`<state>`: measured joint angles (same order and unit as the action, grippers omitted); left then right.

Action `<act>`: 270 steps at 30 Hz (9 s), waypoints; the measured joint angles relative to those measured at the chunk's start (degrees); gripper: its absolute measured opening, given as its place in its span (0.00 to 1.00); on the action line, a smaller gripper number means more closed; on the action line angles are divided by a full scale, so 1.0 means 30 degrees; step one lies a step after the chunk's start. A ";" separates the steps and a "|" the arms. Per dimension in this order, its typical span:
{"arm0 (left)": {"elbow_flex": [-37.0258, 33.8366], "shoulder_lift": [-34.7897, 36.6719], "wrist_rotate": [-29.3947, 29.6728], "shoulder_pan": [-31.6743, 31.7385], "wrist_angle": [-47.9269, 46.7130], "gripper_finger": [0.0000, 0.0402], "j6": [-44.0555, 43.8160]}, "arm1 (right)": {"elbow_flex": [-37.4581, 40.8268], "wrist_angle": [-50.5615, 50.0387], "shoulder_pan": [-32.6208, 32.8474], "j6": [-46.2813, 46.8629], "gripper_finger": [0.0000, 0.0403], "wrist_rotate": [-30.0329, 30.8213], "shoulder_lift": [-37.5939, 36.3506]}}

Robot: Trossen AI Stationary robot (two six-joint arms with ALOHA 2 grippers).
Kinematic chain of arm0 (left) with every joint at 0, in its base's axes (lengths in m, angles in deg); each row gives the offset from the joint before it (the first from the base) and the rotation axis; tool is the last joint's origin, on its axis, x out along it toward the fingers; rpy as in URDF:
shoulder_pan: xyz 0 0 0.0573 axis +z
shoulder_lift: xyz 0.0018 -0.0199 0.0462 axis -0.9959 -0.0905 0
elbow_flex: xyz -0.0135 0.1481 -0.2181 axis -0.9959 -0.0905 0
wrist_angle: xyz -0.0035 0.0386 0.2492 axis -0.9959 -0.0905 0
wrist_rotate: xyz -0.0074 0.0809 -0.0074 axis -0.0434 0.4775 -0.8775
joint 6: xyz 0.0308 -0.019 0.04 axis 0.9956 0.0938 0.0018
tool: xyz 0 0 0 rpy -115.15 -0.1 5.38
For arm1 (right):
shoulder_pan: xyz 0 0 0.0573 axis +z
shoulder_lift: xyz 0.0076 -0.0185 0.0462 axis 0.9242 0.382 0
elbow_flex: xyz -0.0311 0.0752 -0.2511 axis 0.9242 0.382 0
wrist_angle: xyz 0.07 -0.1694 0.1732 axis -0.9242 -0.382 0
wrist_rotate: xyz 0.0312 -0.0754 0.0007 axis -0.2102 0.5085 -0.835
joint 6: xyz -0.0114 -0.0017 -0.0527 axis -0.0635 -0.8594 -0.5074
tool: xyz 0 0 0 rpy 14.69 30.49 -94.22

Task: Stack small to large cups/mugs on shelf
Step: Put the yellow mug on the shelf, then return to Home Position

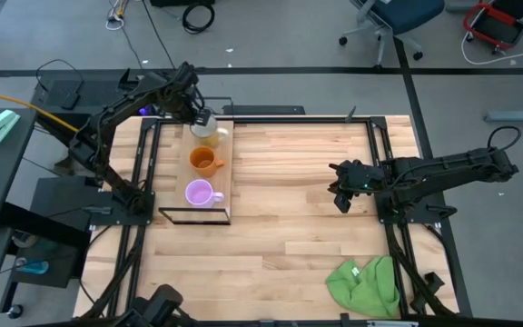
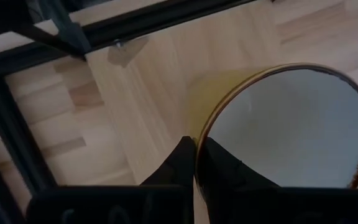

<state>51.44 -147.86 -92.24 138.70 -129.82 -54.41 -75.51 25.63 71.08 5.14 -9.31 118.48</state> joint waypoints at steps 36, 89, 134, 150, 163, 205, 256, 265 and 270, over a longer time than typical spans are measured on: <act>0.0036 -0.0153 0.0096 0.0408 -0.0318 0.05 0.0156 | 0.0000 -0.0019 -0.0002 -0.0064 0.19 0.0000 0.0000; 0.0819 0.2953 0.0285 0.0641 -0.0362 0.28 -0.0047 | 0.0000 -0.0019 0.0004 0.0225 0.19 0.0000 0.0007; 0.0860 0.8641 0.0283 -0.1780 0.0846 0.27 0.1342 | 0.0000 0.1884 -0.0010 0.1299 0.19 -0.0007 0.0007; 0.0852 1.0741 0.0213 -0.5892 0.1626 0.27 0.2191 | -0.2069 0.2099 0.0004 0.1483 0.19 -0.0025 0.0007; 0.0853 1.5571 0.0197 -0.8332 0.2174 0.27 -0.0343 | -0.9050 0.2060 0.0004 -0.3612 0.19 -0.4118 0.0002; -0.8889 2.7791 -0.1638 -0.9041 0.6517 0.27 0.0780 | -0.2738 1.3777 0.4915 -0.6396 0.19 -0.9668 -0.9815; -1.4642 3.0636 -0.1269 -0.9020 0.8722 0.27 0.1231 | 0.2409 1.7693 0.4917 -0.5287 0.19 -1.2652 -1.2756; -1.6932 3.0636 -0.0975 -0.9020 1.1648 0.27 0.1261 | 0.4086 1.8666 0.4922 -0.4864 0.19 -1.2651 -1.4790; -1.8448 3.0636 -0.0975 -0.9020 1.3338 0.27 0.1191 | 0.5661 2.0256 0.4922 -0.4668 0.19 -1.2648 -1.5423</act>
<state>-3.90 -55.95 -95.17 111.64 -89.80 -50.84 -58.52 86.40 85.85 -8.86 -47.26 72.21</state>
